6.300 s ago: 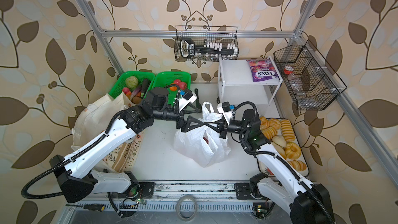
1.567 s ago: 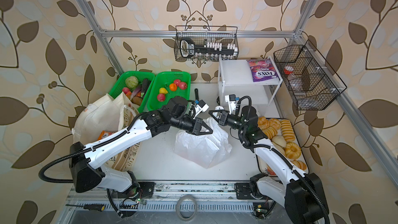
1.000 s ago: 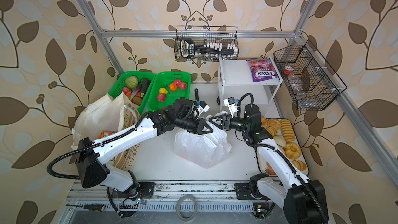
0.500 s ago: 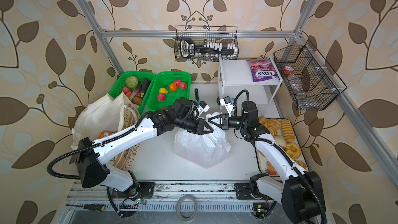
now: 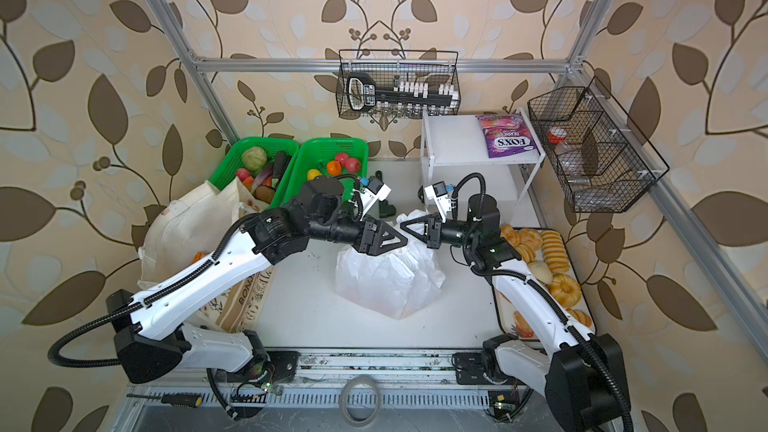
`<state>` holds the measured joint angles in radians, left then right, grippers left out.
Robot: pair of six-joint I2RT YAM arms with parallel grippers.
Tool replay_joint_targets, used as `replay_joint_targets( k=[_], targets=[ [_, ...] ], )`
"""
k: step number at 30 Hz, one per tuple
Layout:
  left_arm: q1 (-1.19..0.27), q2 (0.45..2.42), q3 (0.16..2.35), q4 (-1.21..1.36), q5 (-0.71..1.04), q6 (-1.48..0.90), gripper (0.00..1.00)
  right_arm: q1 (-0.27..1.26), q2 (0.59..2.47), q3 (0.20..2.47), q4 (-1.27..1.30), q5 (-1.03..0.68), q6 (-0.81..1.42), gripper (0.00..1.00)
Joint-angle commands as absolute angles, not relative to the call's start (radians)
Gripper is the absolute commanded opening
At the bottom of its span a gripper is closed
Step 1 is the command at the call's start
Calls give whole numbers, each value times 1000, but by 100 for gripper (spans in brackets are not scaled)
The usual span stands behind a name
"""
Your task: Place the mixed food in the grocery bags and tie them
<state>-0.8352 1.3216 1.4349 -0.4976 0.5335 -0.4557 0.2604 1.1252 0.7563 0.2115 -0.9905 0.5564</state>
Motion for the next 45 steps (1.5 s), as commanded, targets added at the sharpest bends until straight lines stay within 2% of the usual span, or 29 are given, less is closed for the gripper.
replay_joint_targets(
  k=[1, 3, 6, 12, 14, 18, 23, 34, 41, 45],
  targets=[
    [-799, 1280, 1472, -602, 399, -375, 75, 266, 1107, 743, 269, -990, 551, 1],
    [-746, 1272, 1454, -617, 364, -359, 82, 268, 1103, 743, 274, -995, 542, 1],
    [-710, 1316, 1467, -637, 451, -255, 92, 269, 1101, 745, 275, -998, 532, 1],
    [-716, 1492, 1599, -758, 628, -127, 94, 269, 1100, 750, 272, -1002, 531, 1],
    [-730, 1527, 1623, -800, 632, -84, 94, 270, 1101, 752, 272, -1000, 532, 1],
    [-751, 1574, 1657, -869, 623, -13, 90, 270, 1100, 753, 270, -1001, 531, 1],
    [-755, 1615, 1701, -927, 566, 21, 76, 270, 1105, 757, 270, -1003, 531, 1],
    [-782, 1631, 1719, -934, 588, 49, 77, 270, 1115, 765, 262, -999, 528, 1],
    [-788, 1666, 1755, -950, 470, 18, 65, 271, 1114, 770, 261, -999, 528, 2],
    [-788, 1639, 1724, -844, 508, -54, 67, 272, 1109, 770, 249, -997, 519, 2]
  ],
)
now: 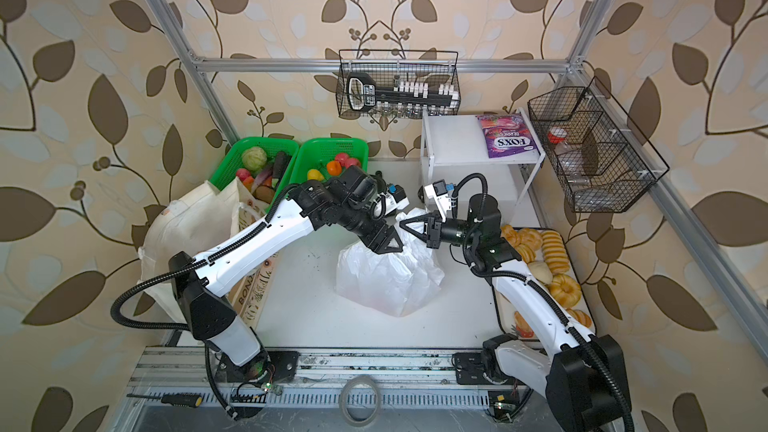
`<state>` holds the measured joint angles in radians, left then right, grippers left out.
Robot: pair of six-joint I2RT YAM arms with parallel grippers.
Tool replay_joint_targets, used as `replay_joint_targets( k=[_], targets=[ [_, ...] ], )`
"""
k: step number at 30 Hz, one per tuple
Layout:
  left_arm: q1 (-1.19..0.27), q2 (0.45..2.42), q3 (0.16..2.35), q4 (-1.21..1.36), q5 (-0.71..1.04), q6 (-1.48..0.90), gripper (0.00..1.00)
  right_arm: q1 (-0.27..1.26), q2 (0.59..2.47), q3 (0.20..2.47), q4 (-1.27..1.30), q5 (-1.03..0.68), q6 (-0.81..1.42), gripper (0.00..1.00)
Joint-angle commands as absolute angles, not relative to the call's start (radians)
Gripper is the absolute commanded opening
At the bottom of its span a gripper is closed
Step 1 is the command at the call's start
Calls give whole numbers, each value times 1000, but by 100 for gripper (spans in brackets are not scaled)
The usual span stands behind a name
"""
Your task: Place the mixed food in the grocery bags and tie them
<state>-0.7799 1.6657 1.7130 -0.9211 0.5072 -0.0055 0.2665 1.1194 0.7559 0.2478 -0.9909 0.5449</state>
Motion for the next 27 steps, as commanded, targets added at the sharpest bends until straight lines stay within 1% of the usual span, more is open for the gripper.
replay_joint_targets(
  k=[1, 4, 8, 15, 19, 27],
  targets=[
    [-788, 1625, 1700, -802, 509, -84, 66, 271, 1108, 768, 248, -996, 520, 1],
    [-788, 1612, 1673, -767, 531, -101, 63, 270, 1106, 767, 245, -996, 519, 2],
    [-793, 1628, 1686, -856, 573, -35, 65, 271, 1105, 769, 245, -992, 518, 2],
    [-805, 1656, 1735, -988, 523, 51, 69, 271, 1110, 775, 250, -993, 520, 2],
    [-808, 1661, 1744, -996, 511, 55, 69, 271, 1109, 773, 248, -989, 519, 2],
    [-840, 1684, 1747, -1004, 451, 64, 66, 271, 1106, 773, 248, -995, 522, 2]
  ],
)
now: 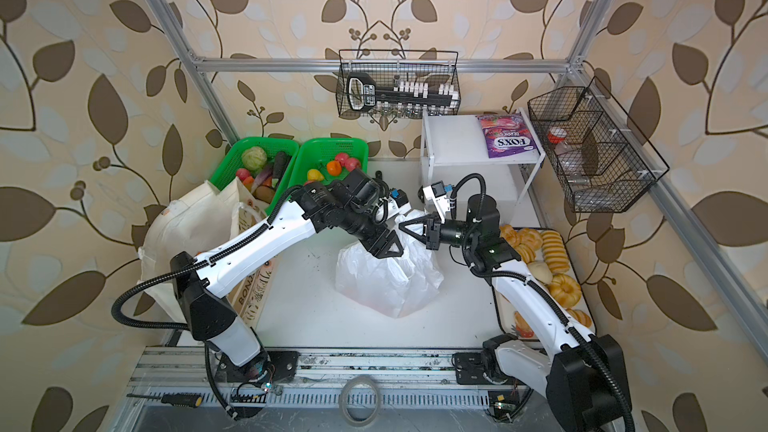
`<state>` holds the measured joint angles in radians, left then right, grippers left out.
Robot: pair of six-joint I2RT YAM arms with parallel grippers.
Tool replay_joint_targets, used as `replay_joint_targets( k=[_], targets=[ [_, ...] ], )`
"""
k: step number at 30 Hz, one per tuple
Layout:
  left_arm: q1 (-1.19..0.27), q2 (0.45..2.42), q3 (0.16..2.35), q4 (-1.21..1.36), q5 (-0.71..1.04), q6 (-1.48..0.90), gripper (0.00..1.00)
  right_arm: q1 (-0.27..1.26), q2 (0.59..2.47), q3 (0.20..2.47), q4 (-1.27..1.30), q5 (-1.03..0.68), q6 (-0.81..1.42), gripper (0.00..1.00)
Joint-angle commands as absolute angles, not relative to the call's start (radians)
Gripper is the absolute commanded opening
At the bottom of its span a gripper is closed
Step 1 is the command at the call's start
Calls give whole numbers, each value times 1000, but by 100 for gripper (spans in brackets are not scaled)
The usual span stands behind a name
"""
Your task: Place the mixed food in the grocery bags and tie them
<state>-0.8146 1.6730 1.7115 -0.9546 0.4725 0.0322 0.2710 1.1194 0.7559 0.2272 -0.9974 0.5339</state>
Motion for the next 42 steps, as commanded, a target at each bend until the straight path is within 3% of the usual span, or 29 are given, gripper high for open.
replay_joint_targets(
  k=[1, 7, 10, 14, 18, 24, 30, 38, 42],
  targets=[
    [-846, 1692, 1749, -1010, 428, 66, 65, 271, 1106, 773, 248, -994, 522, 2],
    [-851, 1717, 1765, -1035, 371, 64, 49, 272, 1096, 765, 234, -994, 514, 2],
    [-856, 1717, 1765, -1032, 361, 67, 35, 272, 1093, 759, 228, -989, 513, 3],
    [-856, 1706, 1760, -1019, 344, 72, 17, 270, 1081, 755, 189, -992, 488, 16],
    [-856, 1677, 1733, -972, 307, 52, 12, 254, 1050, 743, 120, -994, 445, 47],
    [-856, 1598, 1646, -837, 267, 18, 9, 213, 953, 647, 50, -883, 365, 63],
    [-856, 1542, 1585, -767, 268, 15, 8, 228, 884, 521, 173, -801, 324, 69],
    [-856, 1540, 1579, -764, 263, 10, 6, 260, 854, 498, 191, -697, 229, 70],
    [-856, 1530, 1568, -749, 234, -4, 4, 260, 785, 465, 212, -571, 241, 71]
  ],
)
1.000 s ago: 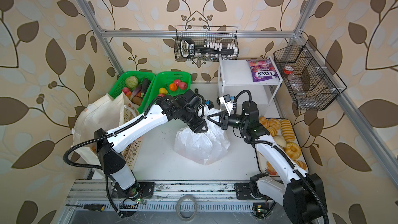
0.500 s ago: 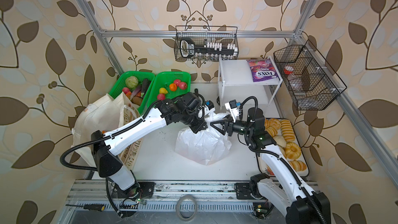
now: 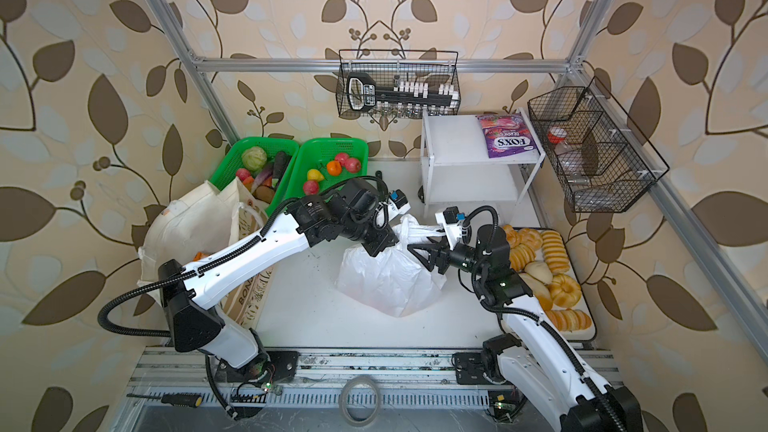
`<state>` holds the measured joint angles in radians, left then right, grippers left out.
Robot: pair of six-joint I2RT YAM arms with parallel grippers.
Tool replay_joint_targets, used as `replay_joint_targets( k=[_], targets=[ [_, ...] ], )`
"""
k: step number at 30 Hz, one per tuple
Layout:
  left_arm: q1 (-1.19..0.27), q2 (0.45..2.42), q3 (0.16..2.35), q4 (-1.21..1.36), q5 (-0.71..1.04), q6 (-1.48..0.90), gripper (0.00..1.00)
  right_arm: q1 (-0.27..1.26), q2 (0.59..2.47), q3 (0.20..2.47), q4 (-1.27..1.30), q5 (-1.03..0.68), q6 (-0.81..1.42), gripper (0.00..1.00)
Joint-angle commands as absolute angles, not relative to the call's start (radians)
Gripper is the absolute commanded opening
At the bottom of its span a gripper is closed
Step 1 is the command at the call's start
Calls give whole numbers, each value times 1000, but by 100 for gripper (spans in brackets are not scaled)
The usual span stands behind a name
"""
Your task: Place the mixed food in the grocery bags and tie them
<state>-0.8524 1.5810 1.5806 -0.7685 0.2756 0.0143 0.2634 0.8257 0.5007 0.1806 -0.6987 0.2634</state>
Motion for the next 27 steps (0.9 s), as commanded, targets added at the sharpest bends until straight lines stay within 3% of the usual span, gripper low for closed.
replay_joint_targets(
  k=[1, 10, 15, 21, 25, 27],
  targets=[
    [-856, 1523, 1561, -737, 231, -5, 4, 259, 768, 441, 236, -540, 252, 72],
    [-856, 1500, 1527, -709, 250, -8, 3, 259, 668, 283, 428, -427, 371, 74],
    [-856, 1503, 1525, -715, 264, -3, 3, 259, 616, 293, 429, -430, 304, 75],
    [-856, 1508, 1528, -715, 258, -1, 3, 263, 637, 415, 257, -690, 184, 76],
    [-856, 1497, 1520, -691, 210, -26, 0, 276, 650, 441, 110, -698, 238, 74],
    [-856, 1486, 1501, -659, 207, -40, 0, 278, 647, 436, 97, -728, 258, 64]
  ],
)
